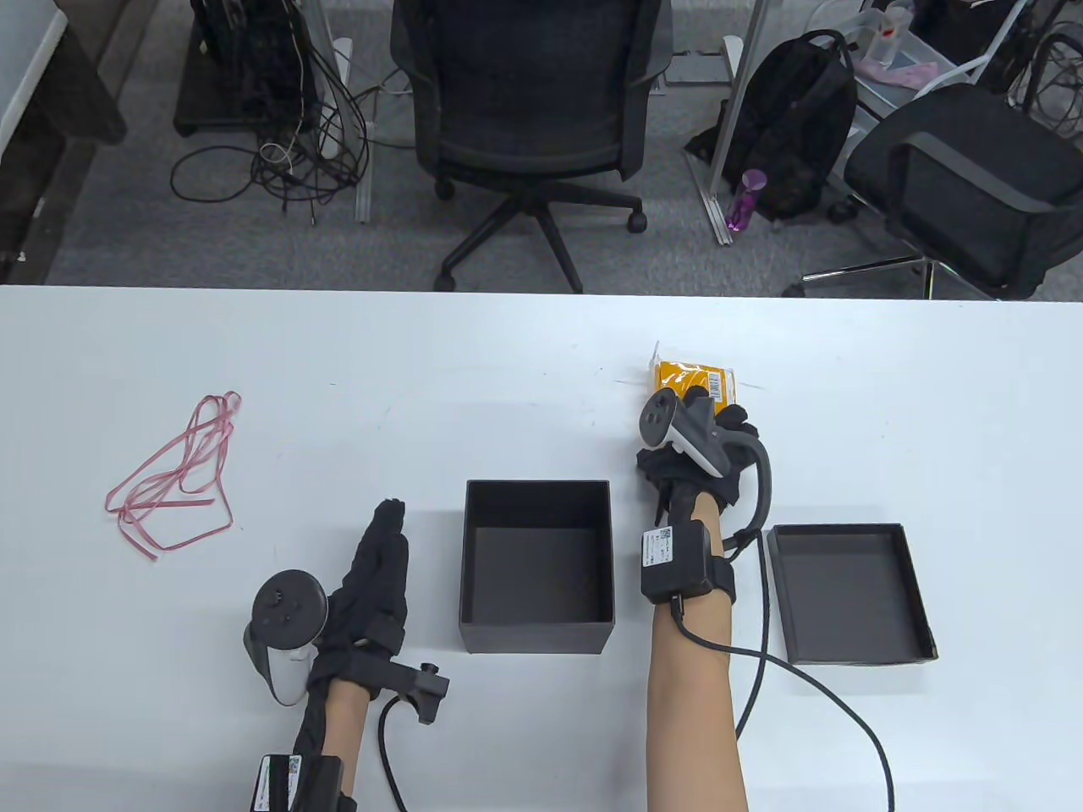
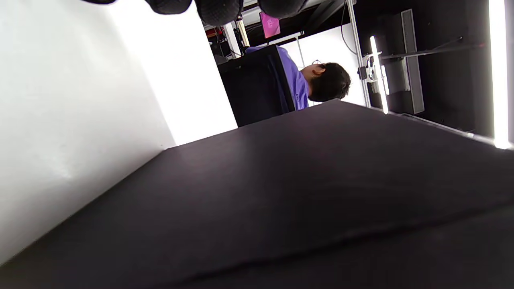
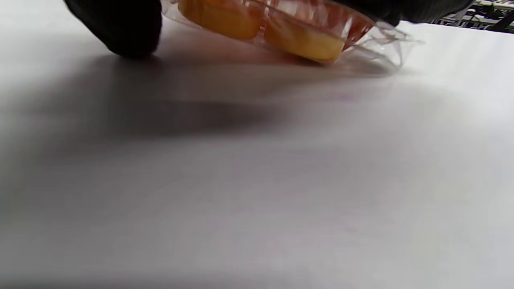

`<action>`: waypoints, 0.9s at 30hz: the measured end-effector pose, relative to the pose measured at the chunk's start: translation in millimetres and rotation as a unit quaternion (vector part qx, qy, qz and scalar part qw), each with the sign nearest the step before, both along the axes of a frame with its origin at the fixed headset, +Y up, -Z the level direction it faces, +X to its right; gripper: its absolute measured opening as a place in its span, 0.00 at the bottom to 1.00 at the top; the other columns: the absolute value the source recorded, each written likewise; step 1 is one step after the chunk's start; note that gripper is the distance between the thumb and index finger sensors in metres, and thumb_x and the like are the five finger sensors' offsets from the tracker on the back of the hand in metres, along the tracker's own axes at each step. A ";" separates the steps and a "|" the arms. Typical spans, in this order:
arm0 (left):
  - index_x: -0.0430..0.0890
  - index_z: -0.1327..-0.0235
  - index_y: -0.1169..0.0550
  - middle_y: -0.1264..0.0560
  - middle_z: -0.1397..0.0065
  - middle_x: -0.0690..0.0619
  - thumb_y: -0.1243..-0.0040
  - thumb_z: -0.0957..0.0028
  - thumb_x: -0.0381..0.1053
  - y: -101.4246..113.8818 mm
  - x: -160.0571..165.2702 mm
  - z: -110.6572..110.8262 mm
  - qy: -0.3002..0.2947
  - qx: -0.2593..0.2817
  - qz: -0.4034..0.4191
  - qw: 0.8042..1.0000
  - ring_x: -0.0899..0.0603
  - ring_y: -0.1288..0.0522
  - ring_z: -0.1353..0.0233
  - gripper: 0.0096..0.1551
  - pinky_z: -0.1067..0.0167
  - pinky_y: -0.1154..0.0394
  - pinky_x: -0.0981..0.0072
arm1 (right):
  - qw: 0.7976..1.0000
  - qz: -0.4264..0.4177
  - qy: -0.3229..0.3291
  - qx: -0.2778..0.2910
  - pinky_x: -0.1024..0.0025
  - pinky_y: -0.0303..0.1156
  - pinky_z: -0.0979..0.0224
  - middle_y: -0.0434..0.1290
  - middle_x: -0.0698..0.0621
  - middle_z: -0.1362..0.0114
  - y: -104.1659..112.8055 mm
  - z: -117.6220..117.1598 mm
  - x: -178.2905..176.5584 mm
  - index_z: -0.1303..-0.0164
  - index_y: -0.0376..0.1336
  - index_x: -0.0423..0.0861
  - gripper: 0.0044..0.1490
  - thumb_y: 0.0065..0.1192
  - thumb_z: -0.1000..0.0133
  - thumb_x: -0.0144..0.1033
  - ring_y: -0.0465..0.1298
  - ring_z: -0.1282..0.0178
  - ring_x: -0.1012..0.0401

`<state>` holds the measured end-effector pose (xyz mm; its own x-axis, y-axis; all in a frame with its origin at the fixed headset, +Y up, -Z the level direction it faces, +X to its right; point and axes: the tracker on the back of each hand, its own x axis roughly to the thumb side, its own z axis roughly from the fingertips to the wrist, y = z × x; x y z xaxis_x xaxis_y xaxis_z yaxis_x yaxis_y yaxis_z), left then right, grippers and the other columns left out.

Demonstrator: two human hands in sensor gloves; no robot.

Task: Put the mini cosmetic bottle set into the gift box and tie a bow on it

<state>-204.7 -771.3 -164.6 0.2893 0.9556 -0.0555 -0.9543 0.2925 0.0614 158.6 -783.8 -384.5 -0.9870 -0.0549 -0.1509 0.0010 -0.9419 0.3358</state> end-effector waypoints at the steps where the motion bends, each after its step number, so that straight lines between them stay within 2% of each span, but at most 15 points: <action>1: 0.47 0.12 0.44 0.44 0.15 0.32 0.65 0.33 0.61 -0.2 -0.2 -0.1 0.001 0.000 -0.001 1.000 0.19 0.43 0.19 0.38 0.31 0.40 0.19 | 1.000 0.008 0.002 0.003 0.22 0.53 0.28 0.38 0.10 0.25 -0.2 -0.5 -0.4 0.21 0.21 0.28 0.69 0.56 0.39 0.56 0.50 0.27 0.18; 4: 0.47 0.12 0.44 0.44 0.15 0.32 0.65 0.33 0.61 -0.3 -1.1 0.5 0.004 -0.001 -0.001 1.000 0.19 0.43 0.19 0.38 0.31 0.40 0.19 | 0.999 0.039 0.009 0.017 0.23 0.56 0.28 0.42 0.09 0.26 -0.9 -2.1 -2.9 0.21 0.23 0.26 0.68 0.56 0.39 0.54 0.55 0.28 0.19; 8: 0.47 0.12 0.44 0.44 0.15 0.32 0.65 0.33 0.62 -0.4 -2.4 0.5 0.007 -0.002 -0.002 1.000 0.19 0.43 0.19 0.38 0.31 0.40 0.19 | 0.994 0.078 0.006 0.083 0.29 0.66 0.30 0.52 0.12 0.27 0.1 -1.6 -1.6 0.21 0.28 0.24 0.61 0.58 0.38 0.45 0.65 0.30 0.24; 16: 0.47 0.12 0.44 0.44 0.14 0.32 0.65 0.33 0.62 -0.7 -2.9 -0.2 0.005 0.002 -0.006 1.000 0.19 0.43 0.19 0.38 0.31 0.40 0.19 | 0.991 0.037 0.004 0.131 0.36 0.68 0.30 0.58 0.17 0.24 16.5 9.6 12.3 0.19 0.35 0.24 0.53 0.54 0.37 0.41 0.69 0.30 0.30; 20: 0.47 0.12 0.44 0.45 0.14 0.32 0.66 0.33 0.62 -0.2 -2.0 -0.3 0.005 0.005 -0.006 1.000 0.20 0.43 0.18 0.38 0.31 0.40 0.19 | 0.987 -0.025 0.013 0.159 0.35 0.68 0.30 0.58 0.18 0.23 38.2 27.8 19.3 0.19 0.35 0.24 0.52 0.53 0.36 0.40 0.69 0.29 0.31; 22: 0.47 0.12 0.44 0.45 0.14 0.32 0.66 0.33 0.62 1.1 0.6 -0.5 -0.001 0.009 -0.009 1.000 0.20 0.43 0.18 0.38 0.31 0.40 0.19 | 0.981 -0.063 0.038 0.181 0.34 0.68 0.31 0.58 0.19 0.22 54.3 44.1 17.3 0.18 0.36 0.24 0.52 0.53 0.36 0.40 0.69 0.29 0.31; 27: 0.47 0.12 0.44 0.45 0.14 0.32 0.65 0.33 0.62 3.3 7.0 -0.9 -0.014 0.014 -0.026 0.999 0.20 0.43 0.18 0.38 0.31 0.40 0.19 | 0.950 -0.144 0.110 0.252 0.33 0.67 0.31 0.58 0.20 0.21 99.4 92.0 7.4 0.18 0.36 0.25 0.51 0.52 0.36 0.40 0.69 0.28 0.32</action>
